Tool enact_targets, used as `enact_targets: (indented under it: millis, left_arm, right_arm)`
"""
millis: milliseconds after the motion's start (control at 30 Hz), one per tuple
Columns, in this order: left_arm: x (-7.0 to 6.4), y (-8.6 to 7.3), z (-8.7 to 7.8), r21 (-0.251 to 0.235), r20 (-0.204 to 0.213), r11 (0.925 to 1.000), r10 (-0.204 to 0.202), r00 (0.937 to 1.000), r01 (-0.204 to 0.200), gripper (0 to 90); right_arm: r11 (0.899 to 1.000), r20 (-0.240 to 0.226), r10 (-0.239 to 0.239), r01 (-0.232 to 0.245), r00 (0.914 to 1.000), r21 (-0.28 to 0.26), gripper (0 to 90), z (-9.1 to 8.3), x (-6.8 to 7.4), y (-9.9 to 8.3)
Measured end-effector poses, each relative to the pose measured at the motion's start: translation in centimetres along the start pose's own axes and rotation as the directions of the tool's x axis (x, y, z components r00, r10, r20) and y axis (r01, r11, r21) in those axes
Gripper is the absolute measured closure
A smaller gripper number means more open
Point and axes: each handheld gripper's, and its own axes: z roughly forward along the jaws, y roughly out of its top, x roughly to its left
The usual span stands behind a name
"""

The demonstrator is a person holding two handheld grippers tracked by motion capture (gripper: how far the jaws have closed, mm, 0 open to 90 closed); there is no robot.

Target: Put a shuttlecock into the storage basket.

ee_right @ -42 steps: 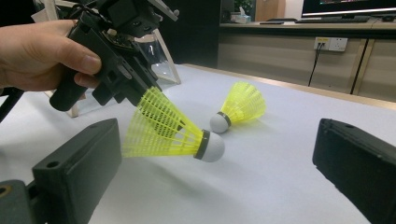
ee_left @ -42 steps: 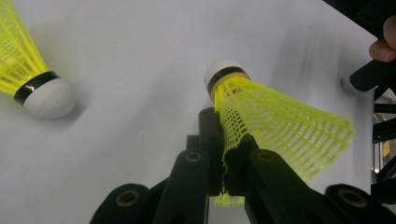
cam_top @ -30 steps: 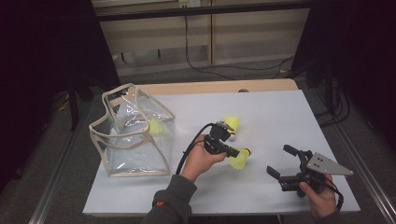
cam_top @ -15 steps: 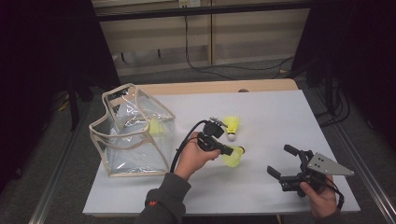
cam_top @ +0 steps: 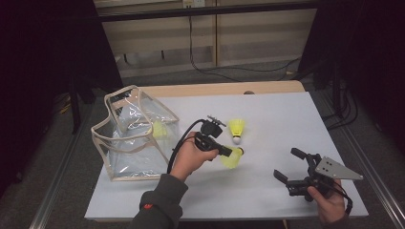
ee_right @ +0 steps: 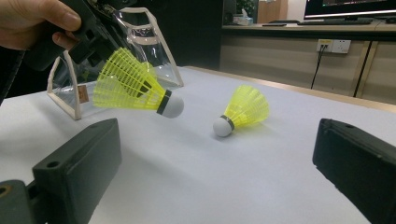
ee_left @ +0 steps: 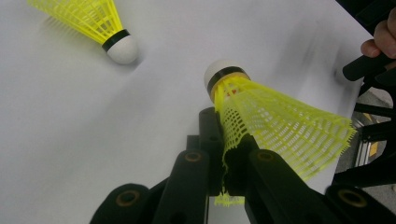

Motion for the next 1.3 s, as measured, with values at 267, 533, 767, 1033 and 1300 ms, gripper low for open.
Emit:
enact_targets:
  millis: [267, 533, 767, 1033, 1300]
  left_arm:
    - [0.3, 0.0, -1.1, 0.022, 0.002, 0.9997, -0.014, 0.9999, 0.014, 88.9]
    - [0.5, 0.1, -2.2, 0.045, 0.007, 0.9990, -0.007, 0.9999, 0.007, 88.9]
    - [0.6, 0.2, -3.3, 0.055, -0.001, 0.9983, -0.018, 0.9998, 0.018, 88.9]
    - [0.9, 0.3, -4.2, 0.062, -0.005, 0.9978, -0.022, 0.9997, 0.023, 88.8]
    - [0.8, 0.6, -4.9, 0.071, -0.021, 0.9970, -0.029, 0.9994, 0.030, 88.8]
  right_arm:
    - [1.000, 0.001, 0.000, 0.000, 1.0000, 0.000, 0.9, 0.0, 0.0, 0.0]
    - [1.000, 0.003, 0.000, 0.000, 1.0000, 0.001, 0.9, -0.1, 0.0, 0.0]
    - [1.000, 0.003, 0.001, -0.001, 1.0000, 0.000, 1.0, -0.1, 0.0, 0.0]
    - [1.000, 0.001, -0.002, 0.002, 1.0000, -0.001, 0.9, -0.1, 0.1, 0.0]
    - [1.000, -0.001, -0.003, 0.003, 1.0000, -0.002, 0.9, 0.0, 0.1, 0.0]
